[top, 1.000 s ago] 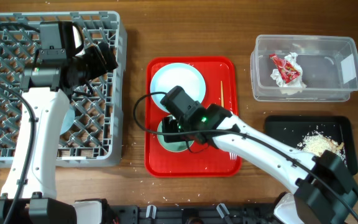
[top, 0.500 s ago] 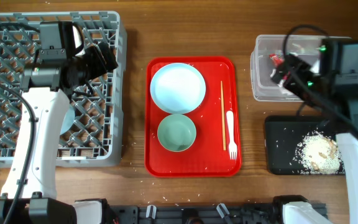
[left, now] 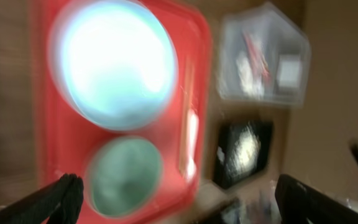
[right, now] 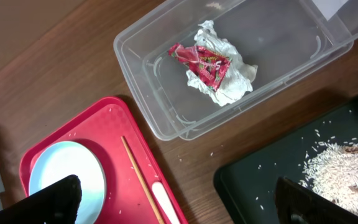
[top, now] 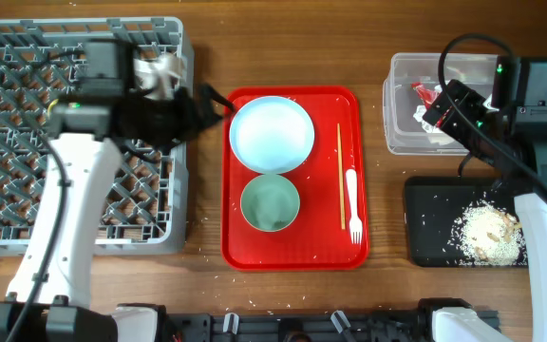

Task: Sort waste into correct bins and load items into the dishwasher rack
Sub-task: 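Reach the left gripper to the green bowl and grasp its rim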

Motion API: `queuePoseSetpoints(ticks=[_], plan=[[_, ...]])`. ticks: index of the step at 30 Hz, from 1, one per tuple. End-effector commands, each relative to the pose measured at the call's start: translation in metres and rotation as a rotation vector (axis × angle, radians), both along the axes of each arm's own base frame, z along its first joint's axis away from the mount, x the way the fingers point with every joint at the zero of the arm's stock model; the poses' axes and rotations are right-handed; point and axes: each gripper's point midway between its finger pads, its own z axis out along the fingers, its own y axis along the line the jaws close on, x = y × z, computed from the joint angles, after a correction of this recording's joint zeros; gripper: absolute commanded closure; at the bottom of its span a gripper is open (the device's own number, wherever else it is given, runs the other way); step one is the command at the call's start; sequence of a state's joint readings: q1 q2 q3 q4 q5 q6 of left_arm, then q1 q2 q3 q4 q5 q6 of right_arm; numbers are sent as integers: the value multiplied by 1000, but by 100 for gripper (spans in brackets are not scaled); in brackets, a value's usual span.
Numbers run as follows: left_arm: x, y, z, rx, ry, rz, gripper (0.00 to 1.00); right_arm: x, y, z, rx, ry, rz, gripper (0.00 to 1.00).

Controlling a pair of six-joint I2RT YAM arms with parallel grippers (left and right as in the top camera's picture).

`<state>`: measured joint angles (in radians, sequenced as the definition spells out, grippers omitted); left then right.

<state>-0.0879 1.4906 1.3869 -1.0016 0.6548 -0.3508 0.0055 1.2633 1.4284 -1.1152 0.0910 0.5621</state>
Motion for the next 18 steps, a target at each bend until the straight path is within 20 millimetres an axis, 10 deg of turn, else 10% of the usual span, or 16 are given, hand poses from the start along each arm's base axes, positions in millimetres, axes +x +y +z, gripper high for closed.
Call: queuePoseSetpoints(ticks=[1,7,12,18], plan=[[-45,-78,2,-5,6,-247,0,2,-5,0,-24,5,-6,0],[-72,-117,-57,487,-41,-186,6,2,-5,0,-23,5,-6,0],[-89,-131,-109,645,56,-184,30,2,-5,0,-23,5,-6,0],[-96,-147,-166,719,145,-233,32,2,-5,0,-23,5,-6,0]])
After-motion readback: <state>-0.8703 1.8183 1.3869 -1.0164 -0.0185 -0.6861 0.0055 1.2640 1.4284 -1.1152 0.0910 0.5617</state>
